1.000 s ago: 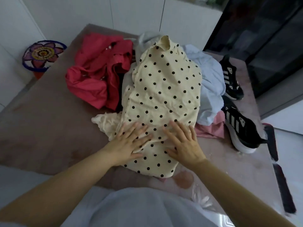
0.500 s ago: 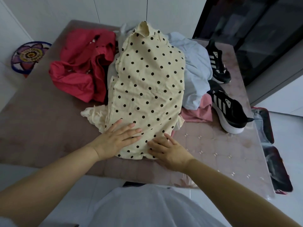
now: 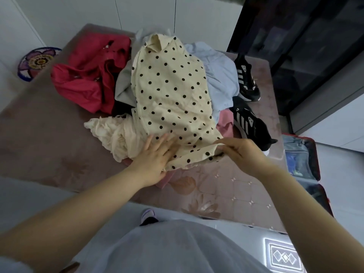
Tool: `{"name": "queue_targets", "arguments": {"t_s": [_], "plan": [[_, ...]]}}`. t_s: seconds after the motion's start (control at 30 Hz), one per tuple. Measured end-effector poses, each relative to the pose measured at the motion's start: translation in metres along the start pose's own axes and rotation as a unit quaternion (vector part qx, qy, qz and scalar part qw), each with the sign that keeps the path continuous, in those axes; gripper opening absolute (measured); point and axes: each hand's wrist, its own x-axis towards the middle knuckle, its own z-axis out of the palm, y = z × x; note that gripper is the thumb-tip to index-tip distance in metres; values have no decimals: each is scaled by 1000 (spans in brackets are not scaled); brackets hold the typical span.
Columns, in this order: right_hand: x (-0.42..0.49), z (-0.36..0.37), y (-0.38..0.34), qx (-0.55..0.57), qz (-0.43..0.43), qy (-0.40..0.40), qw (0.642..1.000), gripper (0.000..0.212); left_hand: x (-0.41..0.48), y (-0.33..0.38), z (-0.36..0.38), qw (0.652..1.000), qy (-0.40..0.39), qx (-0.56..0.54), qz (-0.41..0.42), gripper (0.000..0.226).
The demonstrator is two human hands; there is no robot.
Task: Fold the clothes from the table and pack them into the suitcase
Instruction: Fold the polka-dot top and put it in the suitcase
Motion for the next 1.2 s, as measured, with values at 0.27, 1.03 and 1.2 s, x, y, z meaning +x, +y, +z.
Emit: {"name": "queue_targets", "arguments": {"t_s": [0.27,1.03,1.2], "plan": [[-29,28,52,14,116,-123,986,24,-20,40,17,997,19,-37,66,102],[-65,-19,57,12,128,-231,964,34,9,75,-49,897,-298,-328,-2,34],[-41,-41,24,266,94,-157,946,23,8,41,-96,821,-375,-431,-26,20]]}}
